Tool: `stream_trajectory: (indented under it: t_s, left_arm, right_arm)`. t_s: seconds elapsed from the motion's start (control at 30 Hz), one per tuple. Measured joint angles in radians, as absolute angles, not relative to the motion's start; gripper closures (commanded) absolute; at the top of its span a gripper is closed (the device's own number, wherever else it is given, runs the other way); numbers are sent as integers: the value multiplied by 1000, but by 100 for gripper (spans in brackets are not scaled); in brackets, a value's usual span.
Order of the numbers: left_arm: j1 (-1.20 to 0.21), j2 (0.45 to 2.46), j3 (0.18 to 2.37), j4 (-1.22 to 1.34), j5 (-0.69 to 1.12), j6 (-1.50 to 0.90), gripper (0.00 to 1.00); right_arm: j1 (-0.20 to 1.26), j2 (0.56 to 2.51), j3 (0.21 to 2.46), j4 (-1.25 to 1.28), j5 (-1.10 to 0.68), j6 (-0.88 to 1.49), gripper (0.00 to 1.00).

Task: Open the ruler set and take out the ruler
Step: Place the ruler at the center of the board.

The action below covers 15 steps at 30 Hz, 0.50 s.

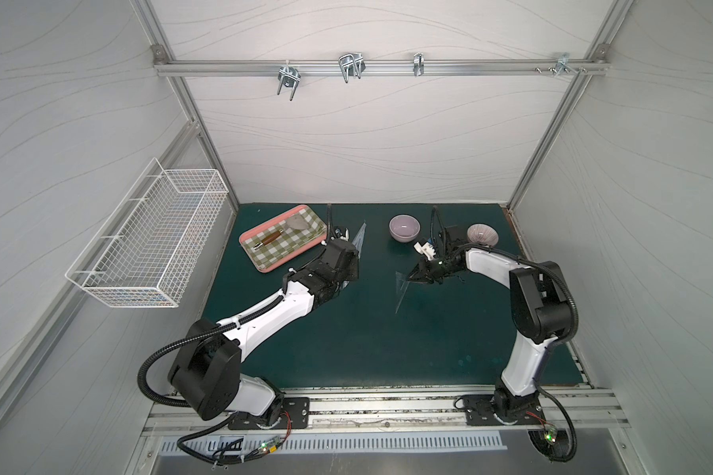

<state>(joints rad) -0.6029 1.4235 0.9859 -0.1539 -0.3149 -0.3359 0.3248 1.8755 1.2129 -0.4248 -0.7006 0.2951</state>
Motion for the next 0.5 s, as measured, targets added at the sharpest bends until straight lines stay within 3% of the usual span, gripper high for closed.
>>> stream_trajectory:
  t_s: [0.27, 0.5]
  left_arm:
    - [-603, 1423, 984, -154, -315, -336, 100]
    - [-603, 1423, 981, -153, -315, -336, 100]
  right_arm:
    - [325, 1916, 1213, -424, -645, 289, 94]
    - [325, 1929, 1213, -425, -605, 279, 84]
